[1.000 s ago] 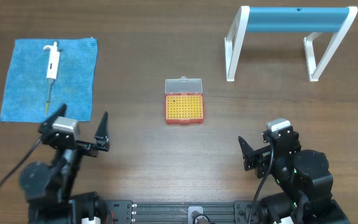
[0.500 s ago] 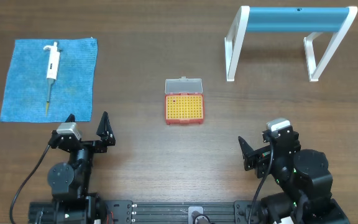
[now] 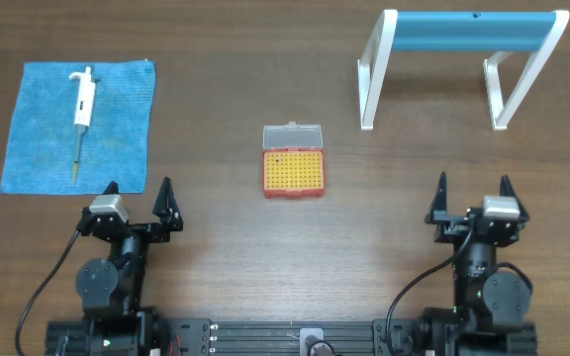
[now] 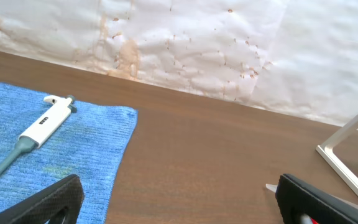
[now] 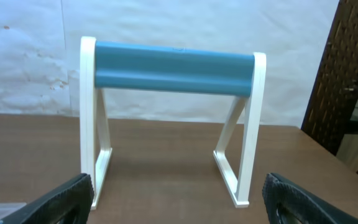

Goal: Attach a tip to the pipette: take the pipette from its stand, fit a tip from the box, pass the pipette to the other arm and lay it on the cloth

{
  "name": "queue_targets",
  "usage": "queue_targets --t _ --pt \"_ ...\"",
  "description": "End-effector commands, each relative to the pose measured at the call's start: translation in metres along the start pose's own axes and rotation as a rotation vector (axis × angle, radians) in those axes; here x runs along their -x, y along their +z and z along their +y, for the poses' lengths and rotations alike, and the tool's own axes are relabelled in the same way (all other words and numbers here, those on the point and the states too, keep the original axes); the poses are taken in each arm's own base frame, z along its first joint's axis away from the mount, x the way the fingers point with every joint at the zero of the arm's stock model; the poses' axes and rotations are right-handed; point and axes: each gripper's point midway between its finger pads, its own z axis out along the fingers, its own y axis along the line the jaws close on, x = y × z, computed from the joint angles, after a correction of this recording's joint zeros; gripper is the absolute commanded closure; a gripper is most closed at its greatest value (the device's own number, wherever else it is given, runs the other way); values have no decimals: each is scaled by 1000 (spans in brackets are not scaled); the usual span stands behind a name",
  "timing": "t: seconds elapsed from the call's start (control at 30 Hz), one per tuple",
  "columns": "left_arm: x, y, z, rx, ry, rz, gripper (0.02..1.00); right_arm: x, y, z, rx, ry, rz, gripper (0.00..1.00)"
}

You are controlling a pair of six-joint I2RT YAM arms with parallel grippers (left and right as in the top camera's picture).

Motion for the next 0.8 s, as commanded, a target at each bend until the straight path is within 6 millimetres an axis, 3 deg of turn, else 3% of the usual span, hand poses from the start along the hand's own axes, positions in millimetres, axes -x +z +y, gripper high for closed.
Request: queue_targets --t 0.03,0.1,0.8 --pt "-1 0 2 11 -12 -6 23 -55 5 35 176 -8 67 115" --pt "-1 0 2 11 -12 -6 20 -70 7 35 169 -11 94 115" --pt "-1 0 2 11 -12 -6 20 -70 7 37 180 -30 90 115"
